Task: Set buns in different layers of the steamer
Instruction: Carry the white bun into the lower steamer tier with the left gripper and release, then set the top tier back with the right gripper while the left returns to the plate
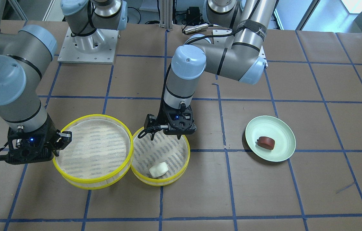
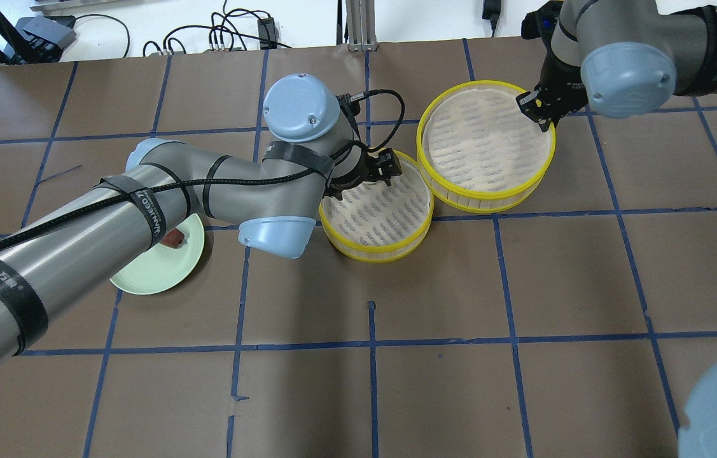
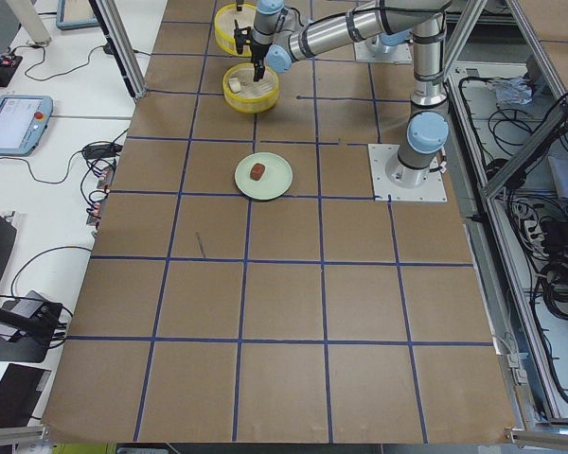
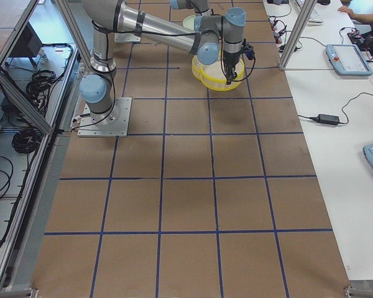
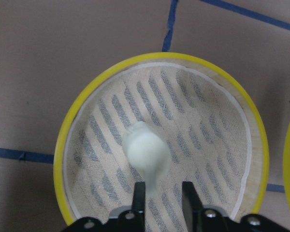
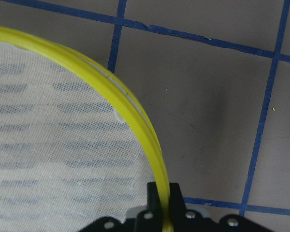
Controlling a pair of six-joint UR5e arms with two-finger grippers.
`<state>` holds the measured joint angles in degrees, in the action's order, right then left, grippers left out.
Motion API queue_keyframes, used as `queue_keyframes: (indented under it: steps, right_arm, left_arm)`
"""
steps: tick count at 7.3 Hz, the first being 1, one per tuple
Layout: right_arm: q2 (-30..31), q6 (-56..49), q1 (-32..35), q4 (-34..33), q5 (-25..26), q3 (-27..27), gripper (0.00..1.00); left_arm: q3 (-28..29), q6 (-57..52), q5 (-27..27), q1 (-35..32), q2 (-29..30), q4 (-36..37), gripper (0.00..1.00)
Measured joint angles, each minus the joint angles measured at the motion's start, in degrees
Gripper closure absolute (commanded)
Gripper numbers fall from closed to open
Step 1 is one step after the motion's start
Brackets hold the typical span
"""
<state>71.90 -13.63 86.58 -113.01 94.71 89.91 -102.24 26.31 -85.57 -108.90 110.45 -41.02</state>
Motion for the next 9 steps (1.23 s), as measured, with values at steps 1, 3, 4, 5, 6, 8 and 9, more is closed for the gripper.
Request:
queue_keyframes:
  steps: [1, 3, 4, 5, 6, 8, 9]
  right_arm:
    - [0.2, 2.6, 0.5, 0.8, -1.2, -0.6, 0.95]
    - [-0.1, 10.1, 3.3, 2.6, -3.2, -2.6, 0.95]
    - [-0.5, 15.5, 5.9, 2.7, -4.1, -3.1, 0.95]
    - [-2.0, 21.5, 9.2, 2.4, -4.7, -3.4, 0.94]
    - [-4.2, 26.8, 12.7, 2.2, -4.9, -3.5, 0.94]
    - [-6.3, 30.2, 15.4, 2.5, -4.5, -2.9, 0.94]
    - [-6.4, 30.2, 15.7, 2.6, -4.0, -2.5, 0.94]
  left_arm:
    - [-0.5, -9.0, -2.8, 2.8, -1.6, -1.1, 0.00]
    - [-1.8, -29.2, -5.4, 13.2, -7.8, -9.6, 0.00]
    - [-2.1, -39.6, -5.6, 20.0, -10.4, -14.5, 0.00]
    - [-2.3, -48.4, -5.5, 26.9, -11.7, -17.7, 0.00]
    - [-2.9, -55.0, -5.5, 32.6, -11.8, -19.5, 0.00]
    - [-6.0, -60.9, -5.3, 37.3, -9.1, -19.7, 0.00]
    - [-7.2, -61.0, -5.0, 37.9, -7.1, -18.9, 0.00]
